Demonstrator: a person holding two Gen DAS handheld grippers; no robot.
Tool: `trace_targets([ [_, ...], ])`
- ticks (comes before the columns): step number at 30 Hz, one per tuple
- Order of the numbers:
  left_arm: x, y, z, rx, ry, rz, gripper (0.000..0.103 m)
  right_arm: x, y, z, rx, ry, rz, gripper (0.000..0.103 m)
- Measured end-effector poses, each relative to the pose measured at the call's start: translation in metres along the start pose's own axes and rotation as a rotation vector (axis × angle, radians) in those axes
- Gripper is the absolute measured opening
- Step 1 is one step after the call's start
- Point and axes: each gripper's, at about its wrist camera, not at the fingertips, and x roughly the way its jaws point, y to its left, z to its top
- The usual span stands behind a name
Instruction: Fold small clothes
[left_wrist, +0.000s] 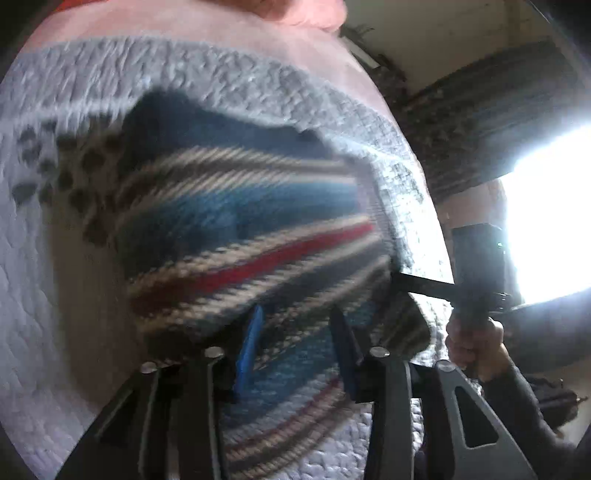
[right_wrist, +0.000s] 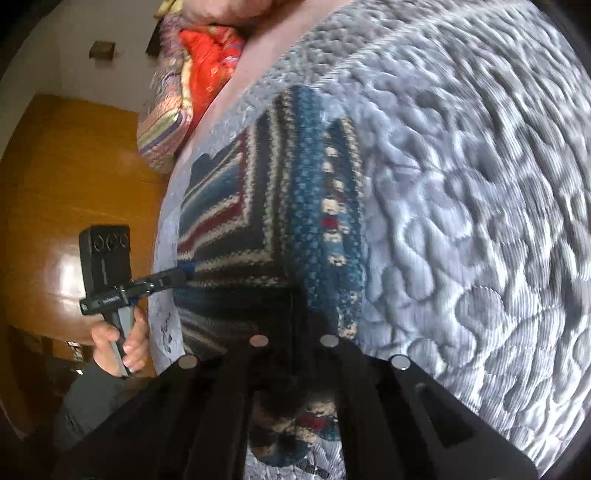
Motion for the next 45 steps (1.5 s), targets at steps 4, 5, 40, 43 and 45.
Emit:
trace_targets([
  [4,-0.05,-0.012,-0.013,-0.031,-0.122,-0.121,0.073,-0.031,0.012,-0.001,0.02,-0.017,0.092,0.043],
  [5,-0.061,-0.011,-0.021,-0.028,-0.153,-0.135,0.086,-0.042,0.011,0.002,0.029,-0.046,0.101,0.075],
  [40,0.01,0.045,-0.055,-0.176,-0.022,-0.262,0.089,0.095,0.03,0.114,0.031,0.192,0.17,0.089],
  [43,0.014,0.04,-0.05,-0.191,-0.006,-0.232,0.079,0.101,0.03,0.117,0.038,0.203,0.179,0.063],
  [45,0.018,0.04,-0.049,-0.209,0.007,-0.221,0.065,0.103,0.028,0.118,0.044,0.195,0.193,0.054],
])
